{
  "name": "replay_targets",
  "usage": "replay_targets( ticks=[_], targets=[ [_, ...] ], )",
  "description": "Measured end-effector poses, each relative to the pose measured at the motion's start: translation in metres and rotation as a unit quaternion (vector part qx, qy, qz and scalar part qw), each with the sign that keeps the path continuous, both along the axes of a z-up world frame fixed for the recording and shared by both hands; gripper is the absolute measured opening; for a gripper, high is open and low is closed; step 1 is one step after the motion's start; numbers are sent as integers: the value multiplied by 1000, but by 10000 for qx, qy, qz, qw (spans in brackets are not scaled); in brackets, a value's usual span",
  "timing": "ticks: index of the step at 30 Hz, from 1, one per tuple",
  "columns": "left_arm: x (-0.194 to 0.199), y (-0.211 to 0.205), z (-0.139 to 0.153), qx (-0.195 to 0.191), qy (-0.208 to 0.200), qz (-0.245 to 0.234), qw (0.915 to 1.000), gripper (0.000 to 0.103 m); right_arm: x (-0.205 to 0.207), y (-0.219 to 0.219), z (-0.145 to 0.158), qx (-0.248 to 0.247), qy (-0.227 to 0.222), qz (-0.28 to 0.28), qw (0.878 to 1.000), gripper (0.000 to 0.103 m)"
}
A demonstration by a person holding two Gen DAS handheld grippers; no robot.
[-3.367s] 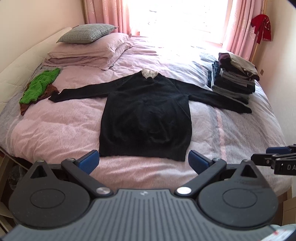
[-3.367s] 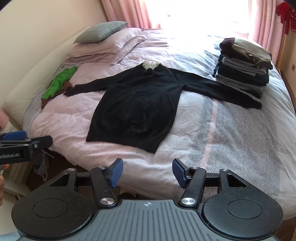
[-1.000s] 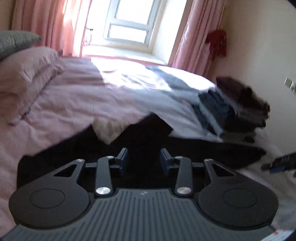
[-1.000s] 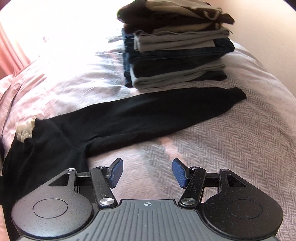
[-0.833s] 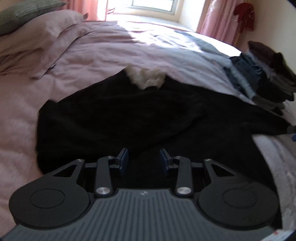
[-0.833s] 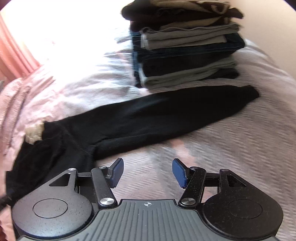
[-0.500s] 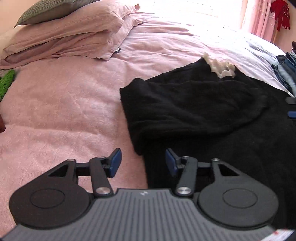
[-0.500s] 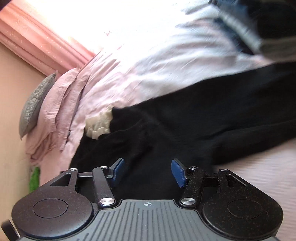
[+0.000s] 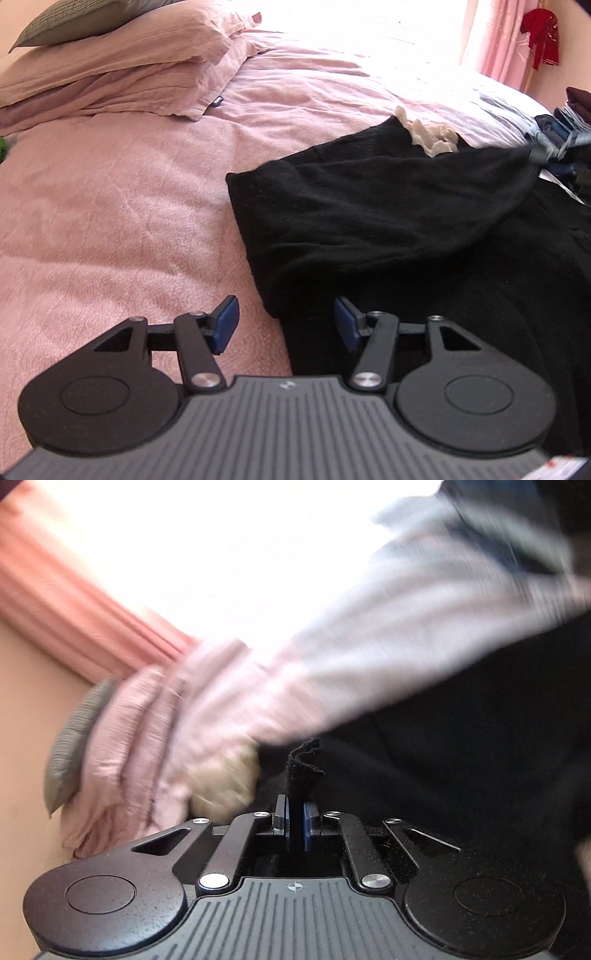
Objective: Fold clothes
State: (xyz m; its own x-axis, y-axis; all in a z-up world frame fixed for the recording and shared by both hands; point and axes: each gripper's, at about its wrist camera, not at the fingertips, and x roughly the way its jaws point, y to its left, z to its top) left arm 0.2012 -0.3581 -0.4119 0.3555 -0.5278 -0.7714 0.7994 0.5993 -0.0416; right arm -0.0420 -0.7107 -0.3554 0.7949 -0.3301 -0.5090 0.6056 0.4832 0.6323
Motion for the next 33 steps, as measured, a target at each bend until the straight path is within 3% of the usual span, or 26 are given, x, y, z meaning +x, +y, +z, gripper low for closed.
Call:
replay_targets(
  ticks=[3, 6, 10, 13, 15, 17, 19, 21, 24, 27, 28, 29, 30, 33],
  targets=[
    [-1, -10, -5, 7, -58, -32, 10000, 44, -9, 9, 35, -623, -5, -1, 9981, 3],
    [-2, -20, -7, 42, -261, -91, 9996, 37, -12, 8, 35, -706, 377, 5, 9968, 3],
    [1, -24, -6, 48, -311, -184, 9993, 17, -19, 2, 8, -359, 774, -125, 9963, 3],
    [4, -20, -8, 158, -299, -195, 9992, 17, -20, 3, -28, -123, 1393, -23, 9902, 3],
    [5, -17, -9, 221, -249, -200, 9992, 17, -18, 0, -52, 182, 2020, 73, 9792, 4],
    [4, -15, -6, 327, -265, -287, 9987, 21, -25, 0, -54, 278, 1998, 47, 9794, 5],
    [5, -10, 1, 424, -261, -305, 9983, 26, -30, 3, -38, 140, 2179, -106, 9758, 21],
    [8, -3, 11, 429, -209, -252, 9985, 26, -39, 9, -15, -343, 2270, -288, 9729, 23],
    [11, 2, 28, 227, -140, -32, 9996, 26, -44, 10, -6, -688, 1977, -43, 9778, 23],
    [13, -14, 35, -182, 82, 131, 9997, 27, -37, 4, -25, -643, 1891, 345, 9792, 23],
    [12, -27, 32, -190, 126, 129, 9997, 27, -34, 1, -35, -589, 2092, 375, 9754, 23],
    [11, -40, 25, -77, 179, 102, 9998, 27, -33, -2, -45, -461, 2318, 333, 9711, 23],
    [10, -52, 15, 77, 266, 57, 9996, 28, -39, -6, -48, -308, 2255, 273, 9734, 23],
    [7, -70, -11, 471, 331, 255, 9980, 29, -85, -13, -35, 159, 1638, -94, 9863, 23]
  ],
)
